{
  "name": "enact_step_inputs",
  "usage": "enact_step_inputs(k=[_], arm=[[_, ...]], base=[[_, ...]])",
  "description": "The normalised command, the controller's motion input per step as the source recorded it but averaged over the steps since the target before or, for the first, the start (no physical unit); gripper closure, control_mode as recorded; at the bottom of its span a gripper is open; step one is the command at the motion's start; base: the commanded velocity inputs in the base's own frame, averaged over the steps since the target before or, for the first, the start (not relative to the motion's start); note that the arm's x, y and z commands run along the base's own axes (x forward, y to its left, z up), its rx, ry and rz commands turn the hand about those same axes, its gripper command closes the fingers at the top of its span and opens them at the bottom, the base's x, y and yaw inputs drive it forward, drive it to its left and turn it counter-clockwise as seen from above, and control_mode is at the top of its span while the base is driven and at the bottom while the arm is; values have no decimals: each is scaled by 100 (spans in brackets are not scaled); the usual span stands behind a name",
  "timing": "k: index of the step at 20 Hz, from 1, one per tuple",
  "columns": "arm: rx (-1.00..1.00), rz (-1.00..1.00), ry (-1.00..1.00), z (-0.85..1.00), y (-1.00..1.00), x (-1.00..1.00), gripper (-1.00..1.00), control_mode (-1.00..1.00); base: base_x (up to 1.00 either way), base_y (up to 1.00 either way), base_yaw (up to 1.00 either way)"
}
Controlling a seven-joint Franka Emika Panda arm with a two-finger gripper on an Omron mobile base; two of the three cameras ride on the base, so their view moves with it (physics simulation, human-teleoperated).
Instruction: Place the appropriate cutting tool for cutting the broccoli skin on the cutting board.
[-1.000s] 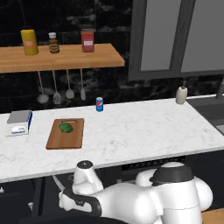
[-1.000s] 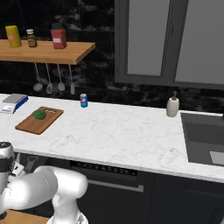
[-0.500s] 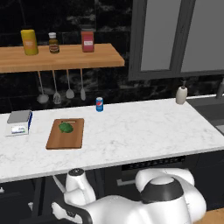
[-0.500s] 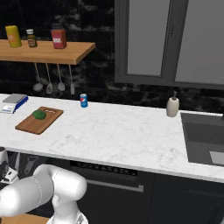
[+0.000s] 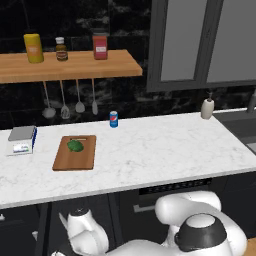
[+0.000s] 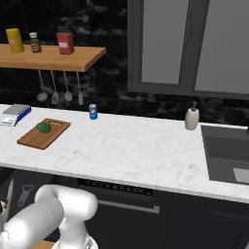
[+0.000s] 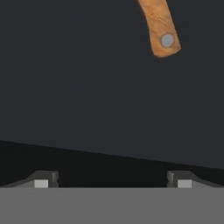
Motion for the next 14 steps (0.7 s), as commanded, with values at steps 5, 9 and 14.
enact_step_inputs(k=[5, 9, 14], arm=[[0, 8, 6, 0, 1, -81, -100, -100], [0, 2, 0, 14, 0, 6, -100, -100], [4, 7, 8, 23, -1, 85, -100, -100]], base=[[0, 0, 0], [0, 0, 0], [0, 0, 0]])
